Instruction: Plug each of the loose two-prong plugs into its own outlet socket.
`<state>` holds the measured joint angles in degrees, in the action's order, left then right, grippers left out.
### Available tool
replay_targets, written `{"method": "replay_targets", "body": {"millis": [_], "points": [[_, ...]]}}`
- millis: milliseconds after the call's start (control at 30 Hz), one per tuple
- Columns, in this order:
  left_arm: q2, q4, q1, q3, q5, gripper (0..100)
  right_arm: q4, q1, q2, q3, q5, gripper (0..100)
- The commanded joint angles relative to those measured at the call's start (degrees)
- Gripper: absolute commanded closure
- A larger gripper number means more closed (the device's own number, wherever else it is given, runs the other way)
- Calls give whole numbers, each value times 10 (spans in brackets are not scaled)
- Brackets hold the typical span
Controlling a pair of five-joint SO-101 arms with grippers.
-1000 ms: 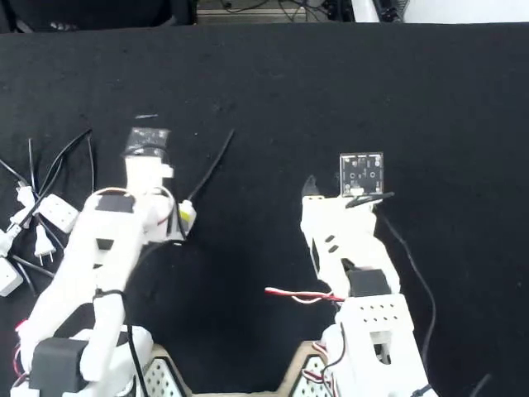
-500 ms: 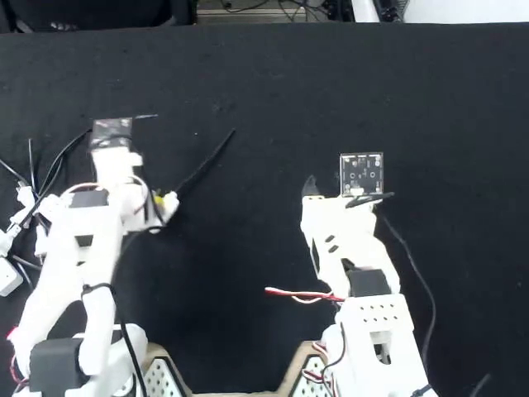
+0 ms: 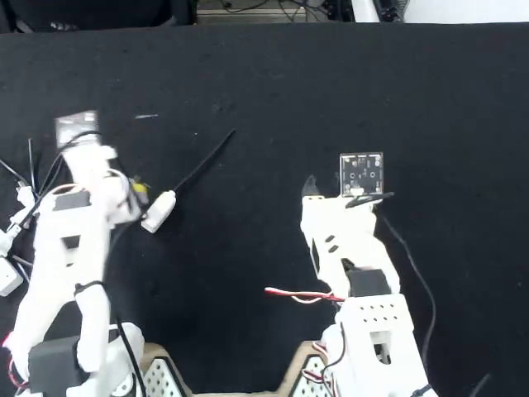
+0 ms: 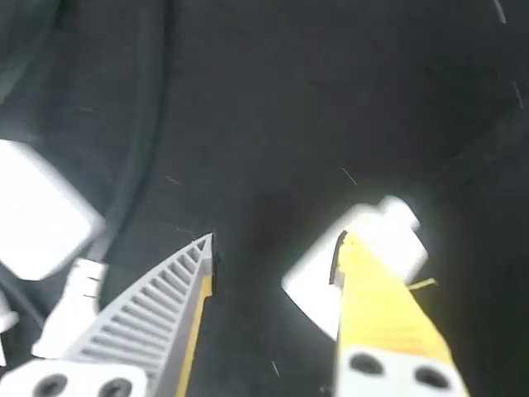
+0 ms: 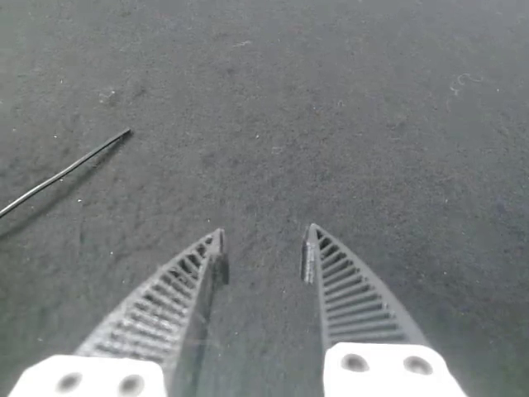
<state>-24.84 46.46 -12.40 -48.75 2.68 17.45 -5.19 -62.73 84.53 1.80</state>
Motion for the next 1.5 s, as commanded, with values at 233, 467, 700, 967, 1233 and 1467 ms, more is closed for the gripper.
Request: {"method": "replay_targets", "body": {"millis": [233,467,700,967,1233,1467], "points": [[-2,38,99,14,156,758,2,-10,3,-33,0,858],[-2,-126,66,-70,159,758,2,-28,5,-32,-1,858],[-3,-127,26,-52,154,761,2,-37,6,-28,-1,858],[-2,-142,7,-50,154,762,2,-37,4,-26,-1,858],[58,-153,-23,-10,154,762,2,-37,5,-26,-1,858],[109,-75,-30,112,128,762,2,-37,6,-26,-1,858]]}}
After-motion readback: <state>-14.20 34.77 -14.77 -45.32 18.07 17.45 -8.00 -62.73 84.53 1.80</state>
